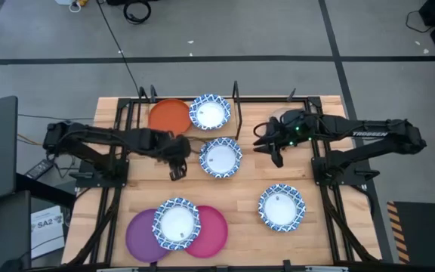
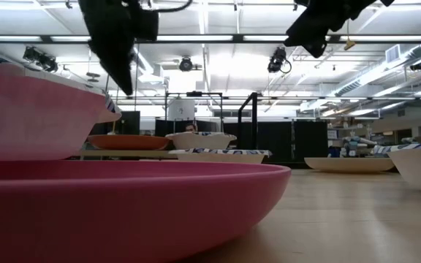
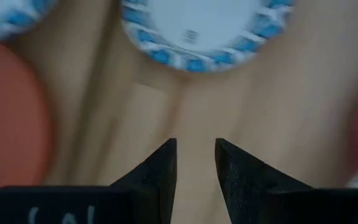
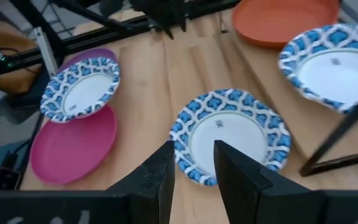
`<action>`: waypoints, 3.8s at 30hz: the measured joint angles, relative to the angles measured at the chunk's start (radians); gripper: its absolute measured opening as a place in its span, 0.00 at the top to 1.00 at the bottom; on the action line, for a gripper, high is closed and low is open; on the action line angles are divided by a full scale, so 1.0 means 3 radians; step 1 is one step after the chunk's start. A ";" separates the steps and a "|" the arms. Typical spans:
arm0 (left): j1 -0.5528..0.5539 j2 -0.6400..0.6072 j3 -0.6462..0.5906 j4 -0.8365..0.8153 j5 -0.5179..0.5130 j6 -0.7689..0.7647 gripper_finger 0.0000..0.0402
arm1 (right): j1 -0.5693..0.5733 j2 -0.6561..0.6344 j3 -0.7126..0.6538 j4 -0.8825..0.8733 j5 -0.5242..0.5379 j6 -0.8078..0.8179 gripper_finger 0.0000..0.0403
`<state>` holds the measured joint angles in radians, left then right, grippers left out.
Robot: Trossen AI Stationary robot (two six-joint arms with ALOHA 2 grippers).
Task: Place and stack plates onto a shelf
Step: Stack the white bowl on top of the white bowl on the shelf
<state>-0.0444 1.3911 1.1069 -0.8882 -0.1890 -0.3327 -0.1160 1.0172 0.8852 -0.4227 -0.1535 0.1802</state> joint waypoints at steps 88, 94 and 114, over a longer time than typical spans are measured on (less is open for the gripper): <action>-0.1223 0.0727 -0.0001 0.0215 0.0222 -0.0969 0.71 | 0.0673 0.0870 -0.0003 0.0385 0.0019 -0.0027 0.71; -0.1223 0.0730 -0.0001 0.0201 0.0384 -0.0858 0.71 | 0.0673 0.0870 -0.0003 0.0385 0.0019 -0.0027 0.71; -0.1227 0.0730 -0.0003 0.0208 0.0375 -0.0821 0.71 | 0.0673 0.0870 -0.0003 0.0385 0.0019 -0.0027 0.71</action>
<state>-0.4126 1.6100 1.1061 -0.8257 -0.0766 -0.5789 0.0860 1.2781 0.8845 -0.3073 -0.1478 0.1722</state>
